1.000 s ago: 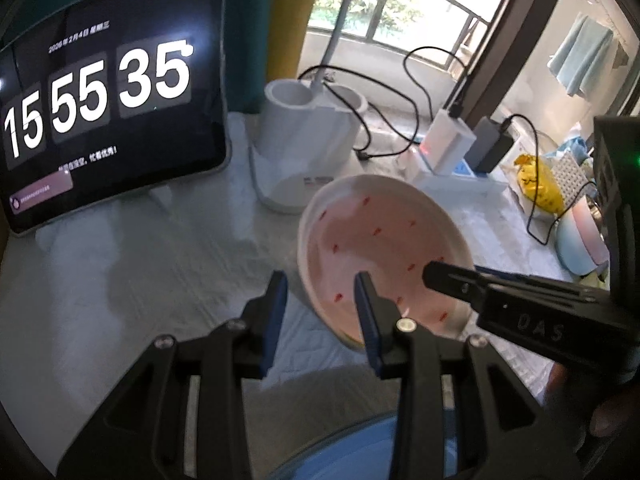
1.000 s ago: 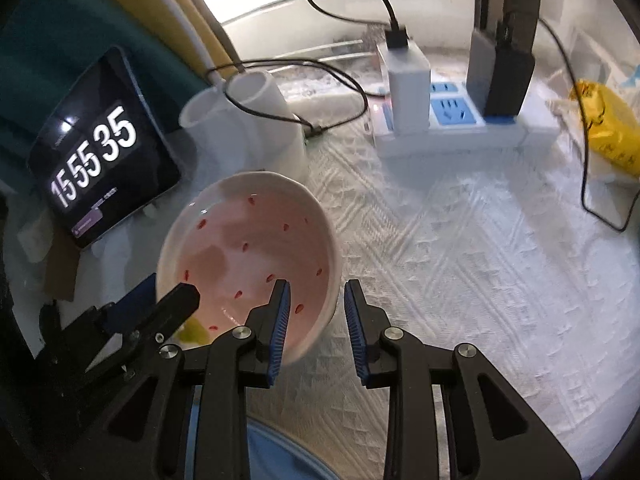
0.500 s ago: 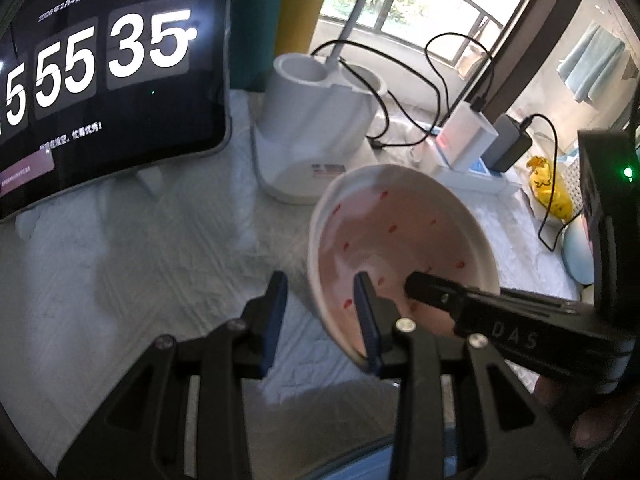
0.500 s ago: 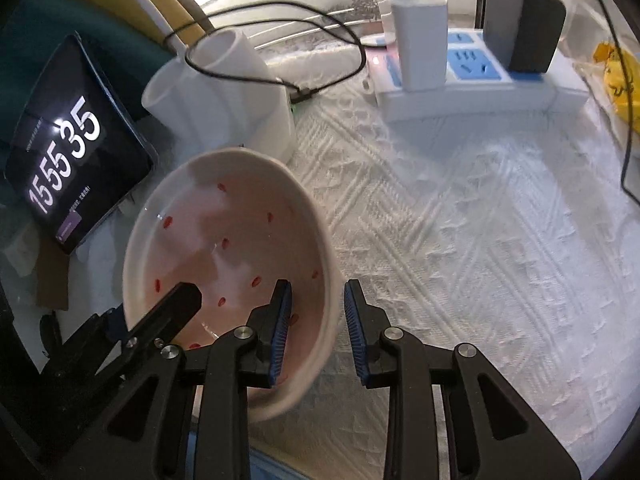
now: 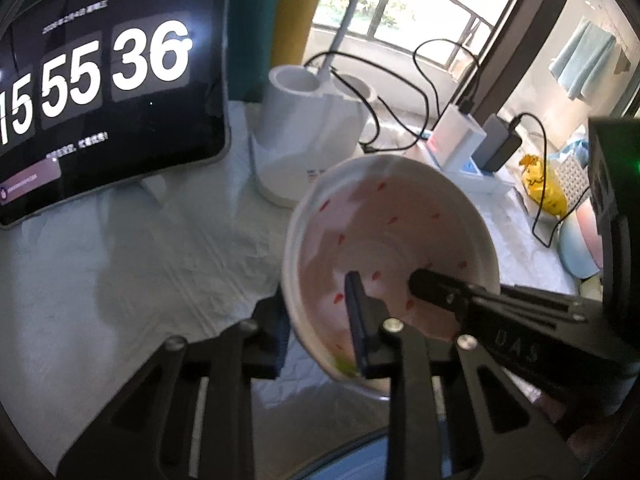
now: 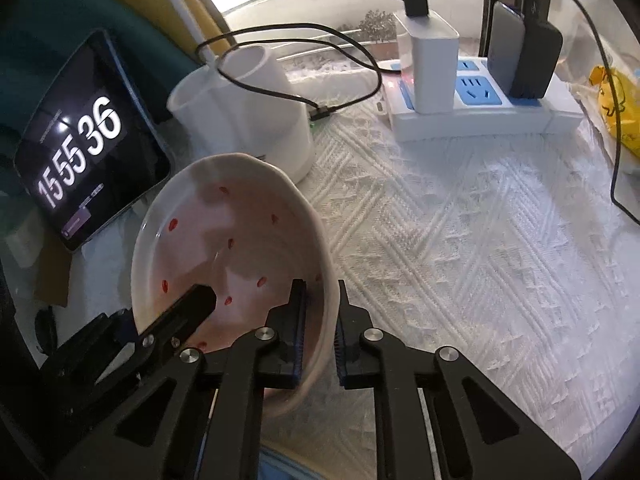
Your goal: Organize plates and bowls
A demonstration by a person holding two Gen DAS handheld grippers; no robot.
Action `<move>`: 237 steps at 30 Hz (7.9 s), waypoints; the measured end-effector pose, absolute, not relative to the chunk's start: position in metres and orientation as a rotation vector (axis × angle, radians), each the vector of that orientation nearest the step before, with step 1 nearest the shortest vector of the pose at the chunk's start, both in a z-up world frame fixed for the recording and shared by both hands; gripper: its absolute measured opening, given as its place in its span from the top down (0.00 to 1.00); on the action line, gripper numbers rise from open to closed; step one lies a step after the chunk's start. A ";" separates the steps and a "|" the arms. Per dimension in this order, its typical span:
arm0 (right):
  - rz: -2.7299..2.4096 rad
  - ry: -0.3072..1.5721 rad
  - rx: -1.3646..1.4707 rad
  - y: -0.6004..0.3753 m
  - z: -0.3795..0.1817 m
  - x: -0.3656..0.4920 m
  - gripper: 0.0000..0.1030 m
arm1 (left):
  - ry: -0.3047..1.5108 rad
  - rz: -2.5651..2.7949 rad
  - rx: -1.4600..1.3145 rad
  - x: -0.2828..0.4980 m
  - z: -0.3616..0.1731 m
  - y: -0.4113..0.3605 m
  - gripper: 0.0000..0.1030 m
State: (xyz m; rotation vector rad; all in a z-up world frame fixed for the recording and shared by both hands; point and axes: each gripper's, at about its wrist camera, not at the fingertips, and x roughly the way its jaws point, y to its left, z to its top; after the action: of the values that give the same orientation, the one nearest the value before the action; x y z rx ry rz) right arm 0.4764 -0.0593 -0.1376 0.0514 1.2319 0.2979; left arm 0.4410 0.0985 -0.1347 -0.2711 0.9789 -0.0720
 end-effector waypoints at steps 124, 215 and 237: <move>0.264 1.068 -0.081 -0.248 -0.068 0.262 0.78 | 0.914 -0.318 0.039 0.260 -0.082 -0.114 0.74; 0.066 0.984 0.133 -0.322 -0.093 0.261 0.28 | 0.932 -0.282 0.011 0.283 -0.103 -0.076 0.71; 0.130 0.933 0.181 -0.309 -0.091 0.257 0.72 | 0.855 -0.271 -0.023 0.273 -0.105 -0.077 0.78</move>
State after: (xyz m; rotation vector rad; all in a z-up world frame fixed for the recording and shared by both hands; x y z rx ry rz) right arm 0.2571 -0.3088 -0.0906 0.1812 0.9330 0.1298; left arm 0.2734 -0.0773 -0.1048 -0.0227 0.8555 -0.2708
